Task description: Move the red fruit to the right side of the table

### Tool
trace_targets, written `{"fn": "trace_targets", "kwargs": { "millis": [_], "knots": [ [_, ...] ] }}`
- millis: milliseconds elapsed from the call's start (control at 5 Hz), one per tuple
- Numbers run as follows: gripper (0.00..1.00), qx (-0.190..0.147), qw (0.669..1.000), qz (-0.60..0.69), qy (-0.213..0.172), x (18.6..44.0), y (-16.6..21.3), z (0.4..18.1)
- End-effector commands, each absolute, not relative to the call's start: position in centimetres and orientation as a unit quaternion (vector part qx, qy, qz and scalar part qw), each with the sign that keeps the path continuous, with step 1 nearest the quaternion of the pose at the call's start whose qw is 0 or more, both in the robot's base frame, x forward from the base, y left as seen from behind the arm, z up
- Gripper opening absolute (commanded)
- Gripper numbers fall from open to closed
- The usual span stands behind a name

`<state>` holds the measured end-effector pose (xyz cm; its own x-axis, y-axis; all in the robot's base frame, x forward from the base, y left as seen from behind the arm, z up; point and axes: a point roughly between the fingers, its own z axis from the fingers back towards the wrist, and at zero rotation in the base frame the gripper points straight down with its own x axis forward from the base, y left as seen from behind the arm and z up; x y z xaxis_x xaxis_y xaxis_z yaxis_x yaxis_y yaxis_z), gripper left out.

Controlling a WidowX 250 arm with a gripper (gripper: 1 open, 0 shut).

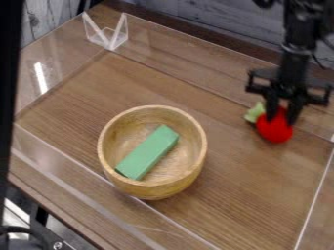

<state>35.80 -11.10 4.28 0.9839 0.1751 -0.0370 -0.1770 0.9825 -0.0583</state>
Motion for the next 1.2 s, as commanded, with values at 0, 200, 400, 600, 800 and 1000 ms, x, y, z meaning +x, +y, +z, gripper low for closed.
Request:
{"fn": "trace_targets", "kwargs": {
  "millis": [0,200,400,600,800,1000],
  "knots": [
    [0.0,-0.047,0.996,0.074,-0.014,37.0,-12.4,5.0],
    [0.0,-0.052,0.995,0.088,-0.015,37.4,-12.0,4.9],
    [1.0,-0.058,0.993,0.103,-0.015,37.5,-11.6,4.8],
    [0.0,-0.065,0.993,0.092,-0.017,37.4,-11.0,4.5],
    [0.0,-0.071,0.994,0.075,-0.021,37.1,-10.6,4.4],
    [1.0,-0.07,0.993,0.094,-0.024,37.1,-10.5,4.4]
  ]
}}
